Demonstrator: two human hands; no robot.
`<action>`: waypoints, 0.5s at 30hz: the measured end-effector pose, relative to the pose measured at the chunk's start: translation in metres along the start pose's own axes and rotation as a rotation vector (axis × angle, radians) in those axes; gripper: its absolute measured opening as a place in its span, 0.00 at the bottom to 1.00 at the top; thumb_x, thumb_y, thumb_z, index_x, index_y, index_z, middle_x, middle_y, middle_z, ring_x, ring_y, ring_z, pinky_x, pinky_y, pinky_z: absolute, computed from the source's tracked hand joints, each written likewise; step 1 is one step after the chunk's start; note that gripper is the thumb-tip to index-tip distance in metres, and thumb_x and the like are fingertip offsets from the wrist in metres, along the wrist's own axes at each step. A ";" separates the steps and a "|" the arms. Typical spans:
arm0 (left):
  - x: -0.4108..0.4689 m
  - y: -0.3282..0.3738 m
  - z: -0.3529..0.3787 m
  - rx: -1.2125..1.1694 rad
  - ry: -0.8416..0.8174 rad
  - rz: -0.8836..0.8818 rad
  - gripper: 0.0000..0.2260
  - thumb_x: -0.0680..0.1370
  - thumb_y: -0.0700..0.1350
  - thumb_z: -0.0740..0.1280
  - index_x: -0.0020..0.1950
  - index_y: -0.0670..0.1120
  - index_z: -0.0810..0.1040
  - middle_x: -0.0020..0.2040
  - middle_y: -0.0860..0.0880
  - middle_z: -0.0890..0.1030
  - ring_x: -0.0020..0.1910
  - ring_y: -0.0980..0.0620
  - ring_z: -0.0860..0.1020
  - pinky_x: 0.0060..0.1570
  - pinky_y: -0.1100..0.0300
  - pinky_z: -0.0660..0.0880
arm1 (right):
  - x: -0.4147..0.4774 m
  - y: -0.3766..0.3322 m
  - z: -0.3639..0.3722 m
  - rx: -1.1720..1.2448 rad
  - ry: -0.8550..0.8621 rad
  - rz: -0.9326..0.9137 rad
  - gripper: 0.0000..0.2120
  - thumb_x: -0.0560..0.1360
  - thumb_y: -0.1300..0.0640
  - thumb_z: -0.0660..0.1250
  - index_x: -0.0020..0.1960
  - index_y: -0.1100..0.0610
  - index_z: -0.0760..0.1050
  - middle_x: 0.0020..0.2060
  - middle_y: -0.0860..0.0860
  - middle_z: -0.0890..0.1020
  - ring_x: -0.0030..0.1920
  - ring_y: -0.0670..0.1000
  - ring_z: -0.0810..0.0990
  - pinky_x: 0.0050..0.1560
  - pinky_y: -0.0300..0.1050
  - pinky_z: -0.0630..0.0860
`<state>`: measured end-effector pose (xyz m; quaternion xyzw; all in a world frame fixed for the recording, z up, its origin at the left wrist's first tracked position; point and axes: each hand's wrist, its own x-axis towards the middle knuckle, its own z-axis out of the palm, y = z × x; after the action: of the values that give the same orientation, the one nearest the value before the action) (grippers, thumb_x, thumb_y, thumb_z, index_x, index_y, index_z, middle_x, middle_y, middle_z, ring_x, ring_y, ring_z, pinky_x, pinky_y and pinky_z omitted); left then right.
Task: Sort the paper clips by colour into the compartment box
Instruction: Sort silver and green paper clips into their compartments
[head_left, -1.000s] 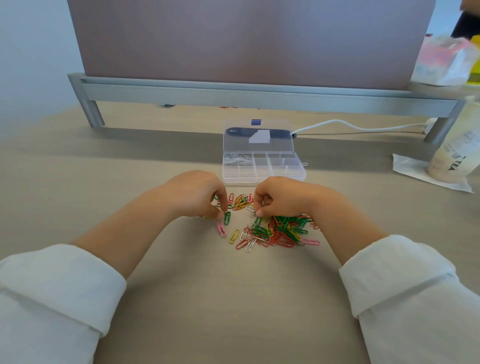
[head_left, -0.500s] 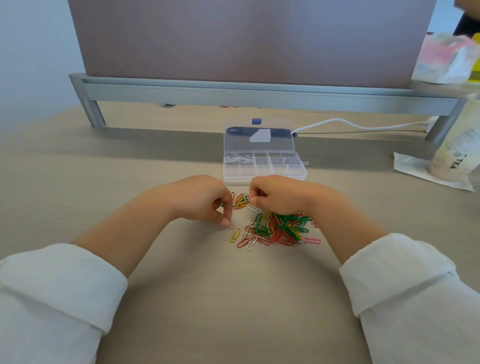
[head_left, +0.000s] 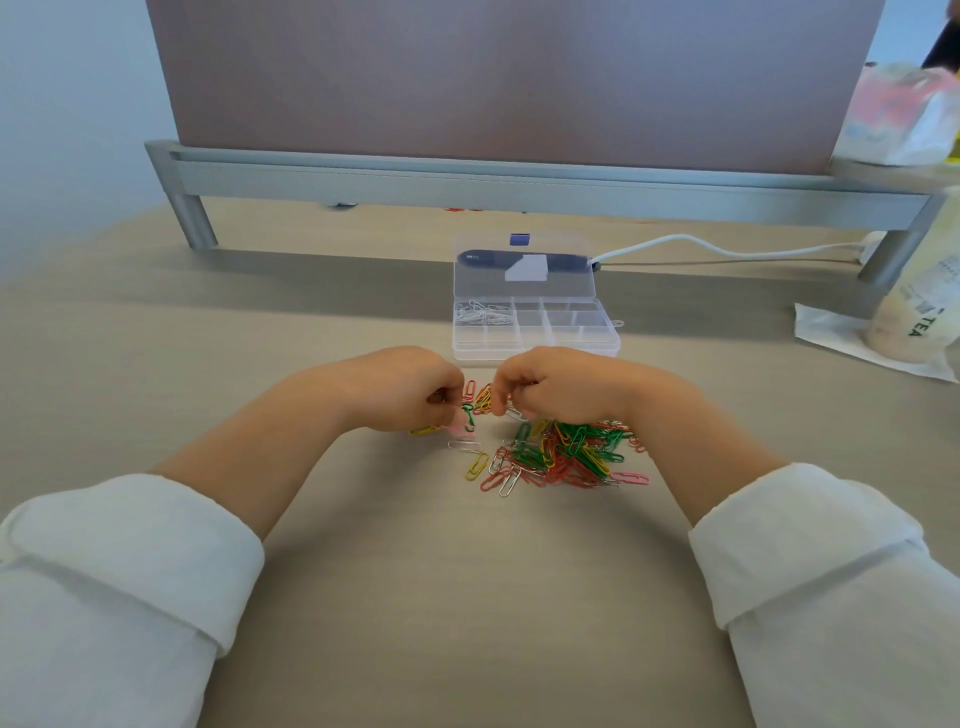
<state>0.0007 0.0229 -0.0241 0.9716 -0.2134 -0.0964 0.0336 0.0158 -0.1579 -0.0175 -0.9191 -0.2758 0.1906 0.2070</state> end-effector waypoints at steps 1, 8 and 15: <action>0.000 0.000 0.001 0.005 -0.009 -0.006 0.07 0.78 0.47 0.63 0.41 0.48 0.70 0.31 0.56 0.69 0.32 0.56 0.67 0.29 0.67 0.60 | 0.000 -0.001 0.000 0.013 0.001 0.002 0.14 0.75 0.67 0.54 0.45 0.51 0.74 0.33 0.45 0.72 0.38 0.46 0.71 0.41 0.41 0.69; 0.000 0.003 -0.001 -0.133 0.035 -0.025 0.07 0.81 0.46 0.56 0.44 0.46 0.67 0.41 0.51 0.75 0.39 0.51 0.72 0.35 0.65 0.66 | -0.002 0.000 0.000 -0.002 0.020 -0.004 0.14 0.76 0.54 0.61 0.32 0.53 0.67 0.30 0.46 0.68 0.33 0.47 0.67 0.37 0.41 0.64; -0.001 0.008 -0.002 -0.383 0.060 0.015 0.09 0.80 0.40 0.57 0.54 0.54 0.70 0.36 0.56 0.75 0.37 0.55 0.72 0.36 0.66 0.69 | -0.008 0.001 -0.002 -0.083 -0.041 -0.098 0.02 0.70 0.55 0.72 0.42 0.50 0.80 0.24 0.44 0.67 0.25 0.34 0.69 0.30 0.33 0.61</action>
<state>-0.0028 0.0161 -0.0213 0.9484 -0.1972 -0.1058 0.2248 0.0111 -0.1635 -0.0144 -0.9083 -0.3322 0.1873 0.1719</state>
